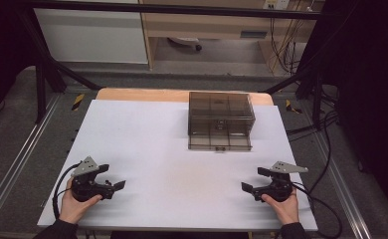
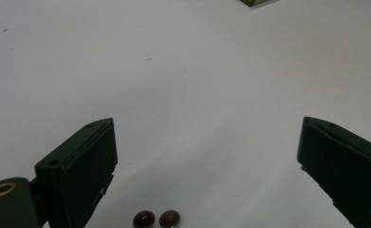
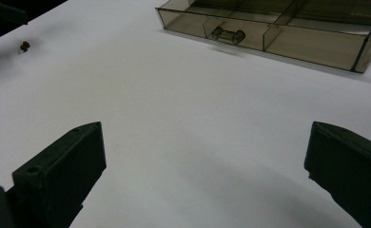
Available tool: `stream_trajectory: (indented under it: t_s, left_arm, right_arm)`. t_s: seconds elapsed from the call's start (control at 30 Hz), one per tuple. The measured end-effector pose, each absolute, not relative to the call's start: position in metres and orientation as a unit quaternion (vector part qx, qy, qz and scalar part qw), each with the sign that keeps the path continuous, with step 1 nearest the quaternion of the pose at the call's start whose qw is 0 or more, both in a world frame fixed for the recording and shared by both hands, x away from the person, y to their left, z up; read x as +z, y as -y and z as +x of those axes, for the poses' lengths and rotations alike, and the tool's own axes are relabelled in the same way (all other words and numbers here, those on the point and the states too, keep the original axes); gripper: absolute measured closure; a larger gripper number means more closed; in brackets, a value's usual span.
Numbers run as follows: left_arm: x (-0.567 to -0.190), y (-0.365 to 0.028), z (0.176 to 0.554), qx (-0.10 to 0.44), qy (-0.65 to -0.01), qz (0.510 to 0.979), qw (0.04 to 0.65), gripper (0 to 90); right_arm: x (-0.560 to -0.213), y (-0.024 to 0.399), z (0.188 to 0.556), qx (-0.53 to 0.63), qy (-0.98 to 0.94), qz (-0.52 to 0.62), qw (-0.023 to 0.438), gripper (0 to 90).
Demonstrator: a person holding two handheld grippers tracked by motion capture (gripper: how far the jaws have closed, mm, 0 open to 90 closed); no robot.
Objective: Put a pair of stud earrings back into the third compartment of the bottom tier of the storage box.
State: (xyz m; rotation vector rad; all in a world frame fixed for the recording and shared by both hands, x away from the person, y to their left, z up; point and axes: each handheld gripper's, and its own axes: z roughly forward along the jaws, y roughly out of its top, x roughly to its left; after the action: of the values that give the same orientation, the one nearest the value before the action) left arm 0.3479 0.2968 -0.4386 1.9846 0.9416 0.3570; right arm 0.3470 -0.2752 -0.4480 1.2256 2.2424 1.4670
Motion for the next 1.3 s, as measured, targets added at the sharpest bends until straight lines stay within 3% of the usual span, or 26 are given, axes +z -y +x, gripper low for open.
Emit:
stream_trajectory:
  t_s: [0.67, 0.93, 1.3]
  left_arm:
    - [-0.435, -0.313, 0.343, 0.153, -0.402, 0.798, 0.422, 11.1]
    - [-0.432, -0.326, 0.341, 0.165, -0.417, 0.799, 0.4, 23.8]
    - [-0.438, -0.324, 0.338, 0.172, -0.432, 0.805, 0.368, 50.0]
  right_arm:
    - [-0.448, 0.275, 0.348, 0.484, -0.763, 0.418, 0.096, 0.7]
    - [-0.45, 0.274, 0.348, 0.475, -0.767, 0.42, 0.098, 0.6]
    - [-0.448, 0.275, 0.347, 0.478, -0.765, 0.42, 0.102, 0.6]
